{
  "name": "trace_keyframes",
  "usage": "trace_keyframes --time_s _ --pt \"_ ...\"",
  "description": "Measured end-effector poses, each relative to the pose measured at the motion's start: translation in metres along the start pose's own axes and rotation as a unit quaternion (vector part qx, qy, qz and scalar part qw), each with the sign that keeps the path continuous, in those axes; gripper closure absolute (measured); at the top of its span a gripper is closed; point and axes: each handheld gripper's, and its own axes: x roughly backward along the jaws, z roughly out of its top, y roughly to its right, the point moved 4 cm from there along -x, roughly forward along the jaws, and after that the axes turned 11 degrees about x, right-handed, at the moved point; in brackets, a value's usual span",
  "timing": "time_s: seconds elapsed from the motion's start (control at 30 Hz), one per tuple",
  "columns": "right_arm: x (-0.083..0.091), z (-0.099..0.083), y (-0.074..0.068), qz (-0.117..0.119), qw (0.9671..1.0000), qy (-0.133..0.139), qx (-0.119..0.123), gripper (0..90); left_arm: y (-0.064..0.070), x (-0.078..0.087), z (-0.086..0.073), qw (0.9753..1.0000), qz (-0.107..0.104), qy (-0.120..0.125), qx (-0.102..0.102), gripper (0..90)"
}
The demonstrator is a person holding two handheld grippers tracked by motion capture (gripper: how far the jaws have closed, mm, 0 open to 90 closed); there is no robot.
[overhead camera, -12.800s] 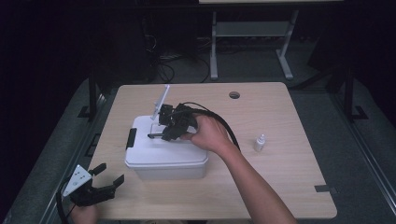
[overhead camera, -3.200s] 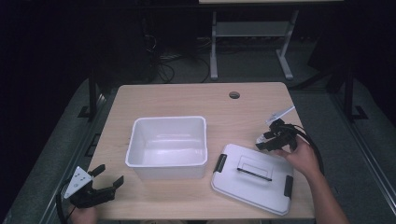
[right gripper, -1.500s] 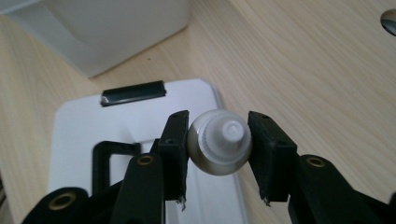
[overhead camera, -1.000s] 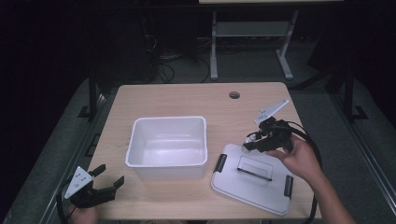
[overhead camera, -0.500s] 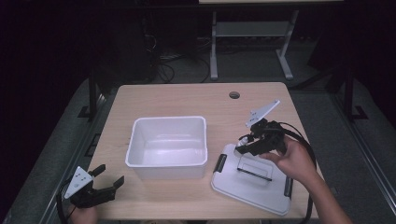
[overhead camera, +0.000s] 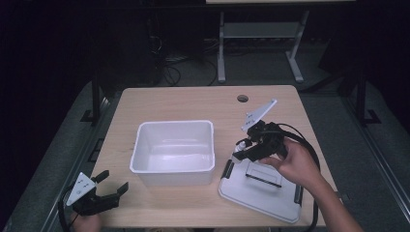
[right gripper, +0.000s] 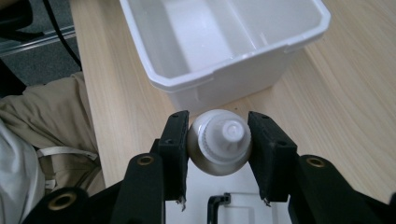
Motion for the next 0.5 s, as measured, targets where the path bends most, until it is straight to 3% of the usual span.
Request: trace_keyframes --time_s 0.5 --pt "-0.005 0.046 -0.011 0.022 0.9989 0.002 0.041 59.8 -0.001 0.001 0.000 1.0000 0.000 0.001 0.000 13.0"
